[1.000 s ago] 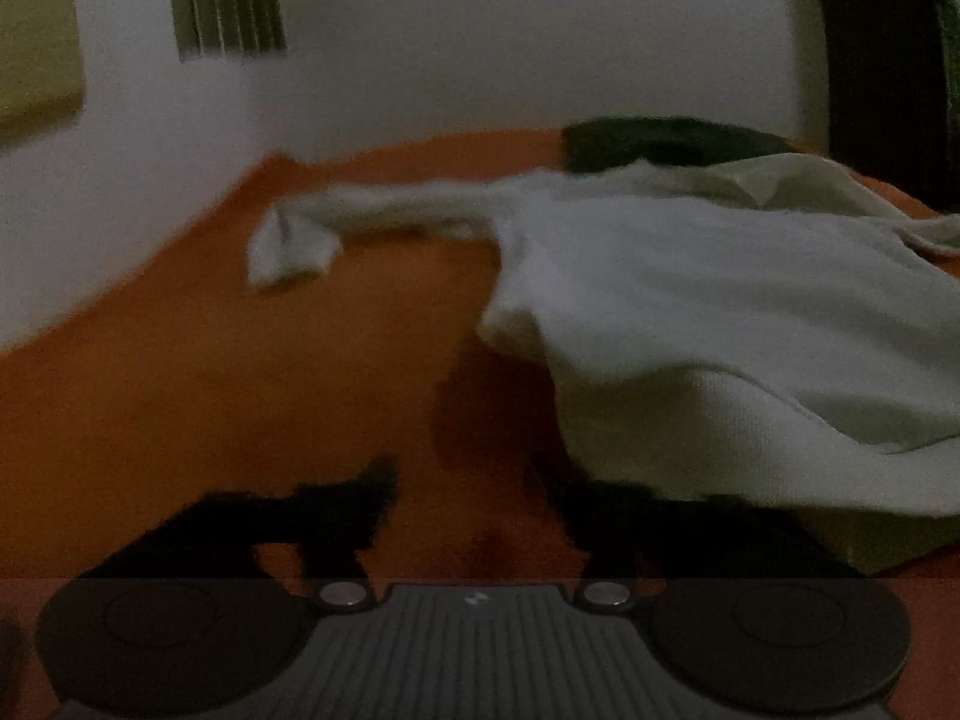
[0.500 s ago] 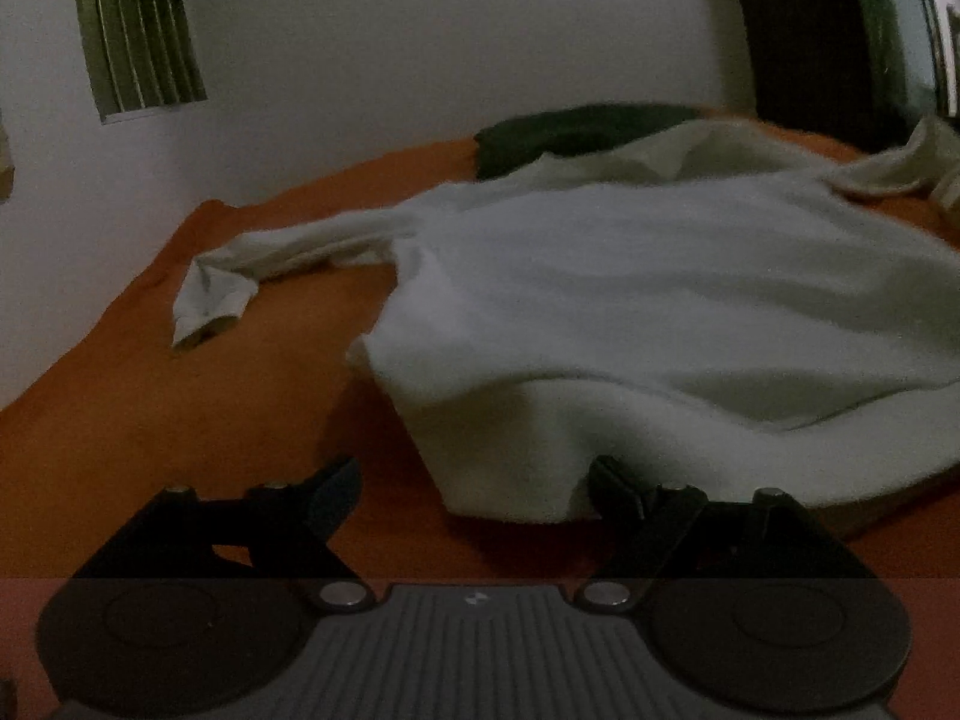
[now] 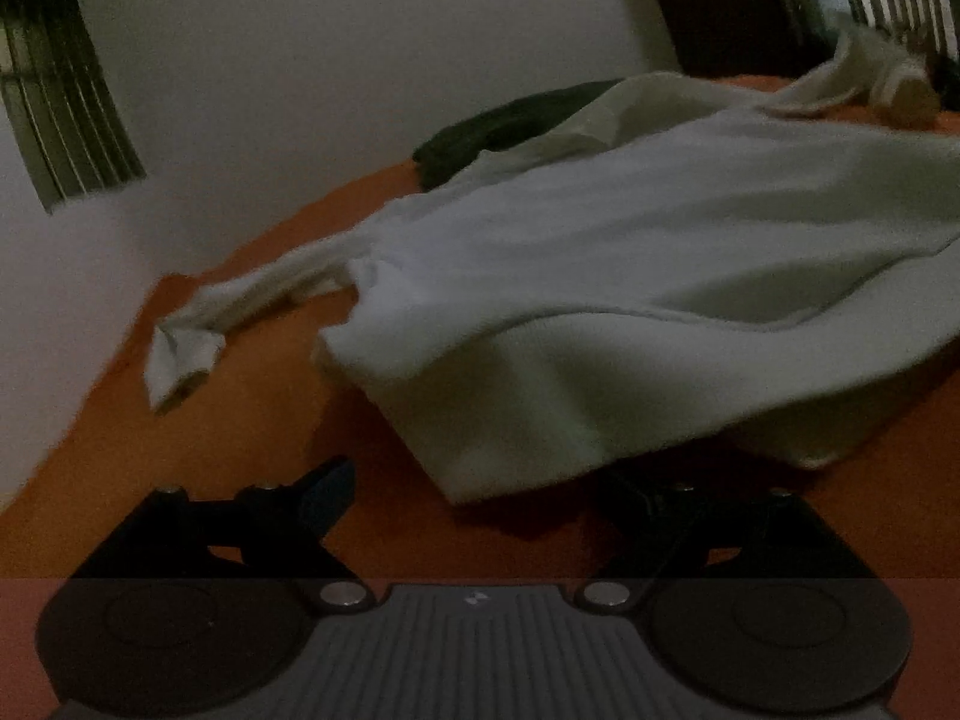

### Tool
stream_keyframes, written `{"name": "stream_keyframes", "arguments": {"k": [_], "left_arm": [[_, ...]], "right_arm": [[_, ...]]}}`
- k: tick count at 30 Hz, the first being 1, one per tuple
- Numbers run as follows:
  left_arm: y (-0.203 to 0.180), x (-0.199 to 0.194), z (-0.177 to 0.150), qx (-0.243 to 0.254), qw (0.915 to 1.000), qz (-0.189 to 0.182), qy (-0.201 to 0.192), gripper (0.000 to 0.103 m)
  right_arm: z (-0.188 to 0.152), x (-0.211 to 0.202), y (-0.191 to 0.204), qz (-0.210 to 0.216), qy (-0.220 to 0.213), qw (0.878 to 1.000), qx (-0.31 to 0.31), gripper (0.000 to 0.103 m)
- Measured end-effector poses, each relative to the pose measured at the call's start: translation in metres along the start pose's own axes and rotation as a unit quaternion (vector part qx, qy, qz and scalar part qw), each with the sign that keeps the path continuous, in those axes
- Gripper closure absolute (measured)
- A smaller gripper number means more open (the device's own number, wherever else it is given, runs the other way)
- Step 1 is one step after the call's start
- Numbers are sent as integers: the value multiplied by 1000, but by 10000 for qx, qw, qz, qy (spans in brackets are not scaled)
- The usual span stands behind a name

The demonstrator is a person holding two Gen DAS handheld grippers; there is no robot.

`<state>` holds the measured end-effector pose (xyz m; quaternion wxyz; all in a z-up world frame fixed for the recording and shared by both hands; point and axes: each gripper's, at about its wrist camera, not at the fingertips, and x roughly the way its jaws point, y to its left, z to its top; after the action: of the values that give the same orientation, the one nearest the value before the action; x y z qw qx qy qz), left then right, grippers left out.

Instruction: Fold clothes

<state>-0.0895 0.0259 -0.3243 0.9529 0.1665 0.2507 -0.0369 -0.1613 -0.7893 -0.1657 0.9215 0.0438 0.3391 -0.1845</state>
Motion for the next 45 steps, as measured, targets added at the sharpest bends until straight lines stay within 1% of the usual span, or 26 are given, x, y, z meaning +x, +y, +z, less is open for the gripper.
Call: {"name": "stream_keyframes", "arguments": {"k": [2,3,4,5,10,12,14,15,17,20,23,25,26,27,29,30,31,32,36,37,39,41,42,43,44,45], "left_arm": [[1,0,-2,65,9999,-15,-136,30],[2,0,-3,98,9997,-23,-203,52],[2,1,-4,131,9995,-31,-271,92],[4,1,-5,136,9994,-49,-321,99],[31,-7,3,-372,9988,91,-313,99],[37,-21,11,-425,9988,71,-238,99],[38,-43,17,-273,9996,7,-21,99],[37,-54,18,-128,9999,-4,81,99],[29,-76,10,574,9980,98,248,99],[28,-101,-11,1229,9911,269,447,101],[42,-106,-30,1272,9894,93,697,101],[48,-104,-35,1335,9893,19,592,99],[50,-100,-33,1284,9902,5,551,99],[51,-96,-30,1233,9911,-10,510,95],[51,-85,-25,1064,9929,-128,517,64],[50,-79,-22,959,9937,-215,547,44],[48,-74,-20,877,9940,-304,577,44],[45,-70,-20,859,9937,-385,611,44],[37,-49,-31,652,9935,-449,820,44],[38,-44,-33,490,9941,-390,889,44],[43,-36,-37,153,9944,-276,1013,43],[52,-32,-38,-232,9945,-172,1009,43],[54,-31,-38,-304,9950,-35,951,46],[55,-29,-38,-384,9950,63,922,55],[57,-28,-38,-548,9947,6,866,62],[60,-29,-38,-725,9943,-80,781,75]], "right_arm": [[0,-1,1,-53,-124,9999,11,74],[1,-3,0,-83,-211,9997,73,74],[1,-5,-2,-92,-273,9995,115,74],[1,-7,-3,-101,-335,9993,156,74],[-1,-4,-6,-141,-289,9992,243,71],[-3,0,-6,-57,-149,9994,303,61],[-3,2,-6,73,-12,9992,386,62],[-3,3,-6,134,48,9990,417,70],[-1,-3,-5,167,-7,9995,284,96],[-3,-25,-5,14,-294,9996,-38,96],[-7,-40,-2,-39,-430,9983,-396,95],[-15,-27,4,46,-17,9966,-817,95],[-19,-18,2,2,248,9960,-855,90],[-23,-10,-1,-31,492,9950,-873,78],[-22,-10,-11,92,485,9968,-628,68],[-20,-11,-15,140,452,9973,-568,54],[-19,-12,-16,167,416,9971,-618,47],[-18,-13,-17,191,370,9969,-672,45],[-27,-19,-10,197,-235,9942,-1032,48],[-29,-21,-8,197,-384,9928,-1116,50],[-30,-21,-4,168,-603,9913,-1156,61],[-27,-9,5,163,-341,9938,-1046,69],[-27,-4,6,183,-180,9950,-969,71],[-28,0,6,224,-57,9959,-871,72],[-29,0,6,190,-130,9965,-808,72],[-29,1,7,155,-207,9968,-751,73]]}}
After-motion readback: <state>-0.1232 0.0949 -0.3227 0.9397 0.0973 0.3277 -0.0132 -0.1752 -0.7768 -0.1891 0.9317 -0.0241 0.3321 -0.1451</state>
